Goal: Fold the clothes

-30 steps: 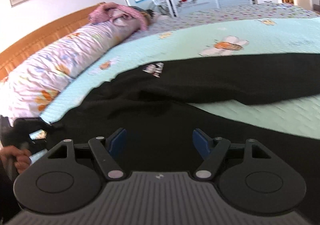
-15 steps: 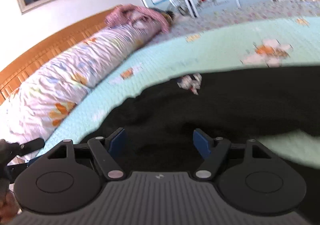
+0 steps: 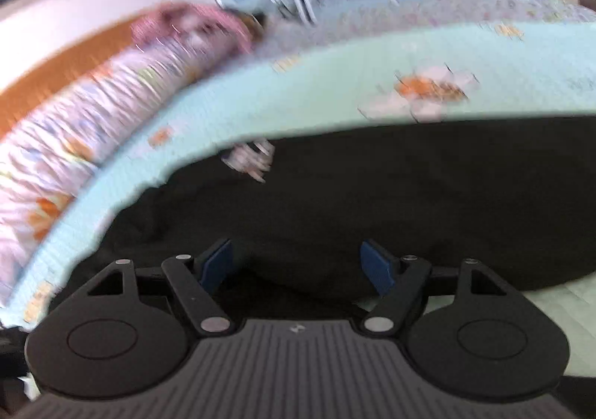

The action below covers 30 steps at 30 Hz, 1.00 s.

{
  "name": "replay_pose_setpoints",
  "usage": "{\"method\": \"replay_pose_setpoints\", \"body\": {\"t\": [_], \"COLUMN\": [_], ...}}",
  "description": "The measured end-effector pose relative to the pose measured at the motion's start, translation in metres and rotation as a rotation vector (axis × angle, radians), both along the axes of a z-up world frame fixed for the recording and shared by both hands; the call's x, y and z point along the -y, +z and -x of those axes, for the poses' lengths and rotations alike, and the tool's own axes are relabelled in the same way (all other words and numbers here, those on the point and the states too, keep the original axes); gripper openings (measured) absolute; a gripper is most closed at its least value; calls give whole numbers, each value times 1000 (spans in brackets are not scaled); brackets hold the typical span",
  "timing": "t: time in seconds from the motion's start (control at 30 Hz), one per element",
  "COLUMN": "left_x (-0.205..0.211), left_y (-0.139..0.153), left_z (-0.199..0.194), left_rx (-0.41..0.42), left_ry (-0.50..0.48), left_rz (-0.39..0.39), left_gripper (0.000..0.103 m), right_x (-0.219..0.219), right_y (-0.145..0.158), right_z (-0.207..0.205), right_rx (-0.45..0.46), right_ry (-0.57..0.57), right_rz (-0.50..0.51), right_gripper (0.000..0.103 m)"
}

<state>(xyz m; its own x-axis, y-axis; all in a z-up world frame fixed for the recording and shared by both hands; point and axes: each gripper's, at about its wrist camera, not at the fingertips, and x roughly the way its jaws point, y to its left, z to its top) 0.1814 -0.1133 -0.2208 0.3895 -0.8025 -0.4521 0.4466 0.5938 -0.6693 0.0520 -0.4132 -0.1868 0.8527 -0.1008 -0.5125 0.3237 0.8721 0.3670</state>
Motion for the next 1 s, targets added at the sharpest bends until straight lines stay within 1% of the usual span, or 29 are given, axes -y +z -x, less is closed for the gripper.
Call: {"method": "replay_pose_setpoints", "body": {"t": [0.07,0.13,0.17,0.2,0.23,0.3,0.33,0.37,0.4,0.47,0.63,0.7,0.77,0.83,0.87,0.9,0.97,1.0], "left_x": [5,13,14,14,13,11,10,10,10,10,16,18,19,19,18,18,17,16], "left_y": [6,7,4,-1,-6,-13,-15,-15,-15,-15,-16,-17,-19,-20,-20,-21,-23,-24], "left_z": [4,2,0,-2,-3,-2,-1,0,2,4,3,3,2,2,1,1,1,1], "left_rx": [50,54,40,22,4,-7,-4,1,7,17,32,36,31,22,18,15,9,6], "left_ry": [-26,-41,-37,-28,-20,-12,-10,-8,-6,-7,-21,-27,-33,-33,-33,-33,-34,-33], "left_rz": [10,21,28,33,38,53,59,63,64,63,47,42,45,53,57,60,69,75], "left_gripper": [61,62,62,62,62,62,62,62,62,62,63,63,63,64,64,64,64,64], "right_x": [-14,-27,-29,-31,-35,-44,-52,-60,-68,-81,-77,-74,-72,-73,-70,-72,-73,-72], "right_y": [8,5,-1,-6,-6,6,14,20,22,17,-20,-24,-21,-13,-5,4,14,15], "right_z": [-14,-38,-52,-65,-76,-83,-88,-98,-113,-154,-241,-264,-278,-290,-287,-277,-261,-256], "right_rx": [33,6,-48,-122,-169,-90,-37,-17,-28,-107,-264,-277,-321,-355,-345,-319,-267,-260], "right_ry": [49,102,124,130,126,169,204,235,260,298,308,295,291,285,274,264,264,265], "right_rz": [28,54,60,67,71,53,67,100,136,167,214,263,278,284,291,293,263,238], "right_gripper": [77,79,79,77,76,77,78,79,79,79,80,93,98,96,95,95,96,96]}}
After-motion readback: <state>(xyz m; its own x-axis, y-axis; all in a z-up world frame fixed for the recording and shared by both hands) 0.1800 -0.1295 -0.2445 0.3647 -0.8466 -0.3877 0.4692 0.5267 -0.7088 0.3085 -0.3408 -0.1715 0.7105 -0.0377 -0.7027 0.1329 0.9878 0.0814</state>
